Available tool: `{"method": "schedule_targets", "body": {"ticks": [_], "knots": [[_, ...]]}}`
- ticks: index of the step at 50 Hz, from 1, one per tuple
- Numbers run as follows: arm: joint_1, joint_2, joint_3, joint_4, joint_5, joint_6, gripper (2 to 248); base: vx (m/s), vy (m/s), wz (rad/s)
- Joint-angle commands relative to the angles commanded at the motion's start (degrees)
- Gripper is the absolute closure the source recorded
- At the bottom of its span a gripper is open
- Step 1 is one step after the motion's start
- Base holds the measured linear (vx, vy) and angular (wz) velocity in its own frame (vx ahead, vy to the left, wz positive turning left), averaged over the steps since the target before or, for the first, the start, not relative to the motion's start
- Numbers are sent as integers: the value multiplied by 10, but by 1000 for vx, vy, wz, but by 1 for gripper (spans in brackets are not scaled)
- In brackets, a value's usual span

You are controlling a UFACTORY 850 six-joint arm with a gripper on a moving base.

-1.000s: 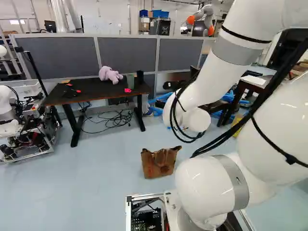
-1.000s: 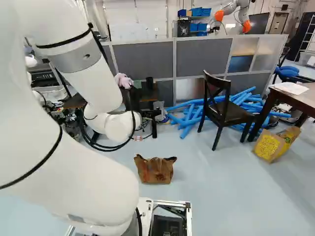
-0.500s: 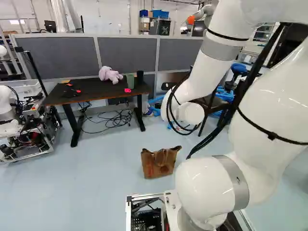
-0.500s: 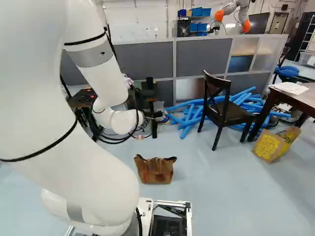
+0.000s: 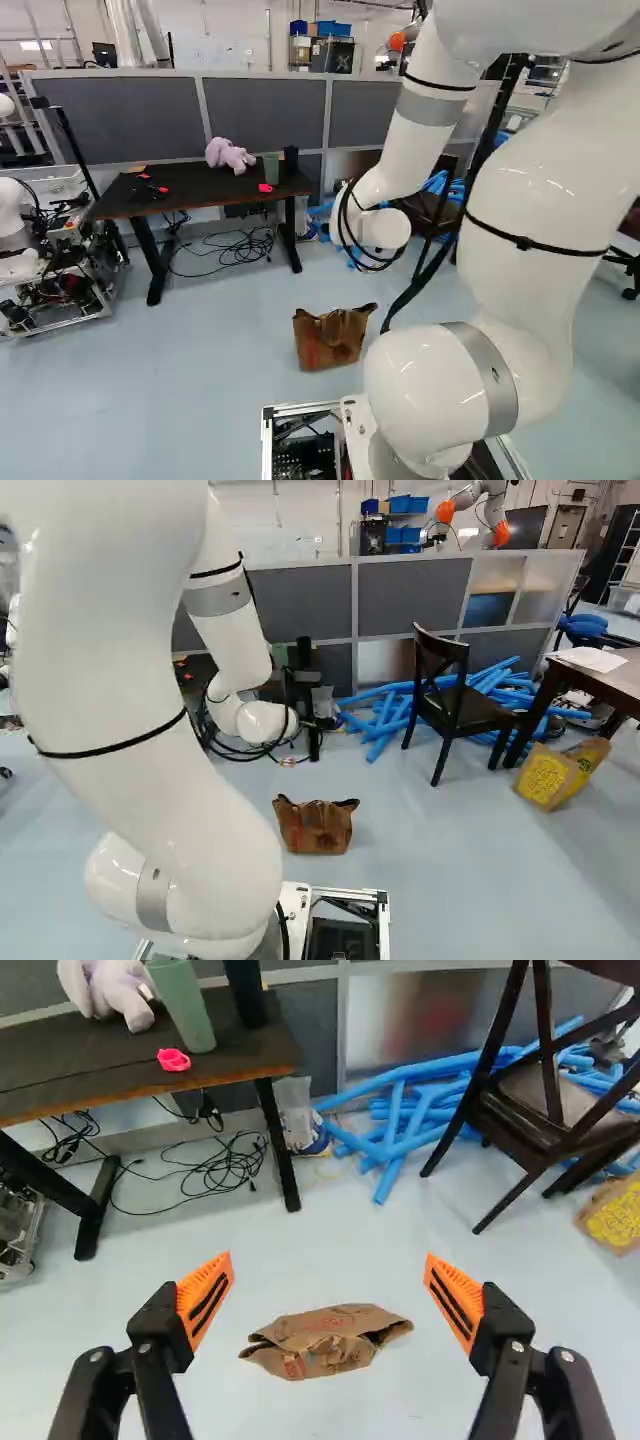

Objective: Pick up the bag on the ground and place it on the table

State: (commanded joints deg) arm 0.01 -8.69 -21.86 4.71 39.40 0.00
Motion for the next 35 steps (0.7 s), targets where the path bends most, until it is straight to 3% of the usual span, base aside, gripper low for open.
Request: {"method": "schedule_targets", "body": {"ticks": [35], "knots": [[3, -126, -89, 44, -72, 0, 3, 0, 0, 0]]}}
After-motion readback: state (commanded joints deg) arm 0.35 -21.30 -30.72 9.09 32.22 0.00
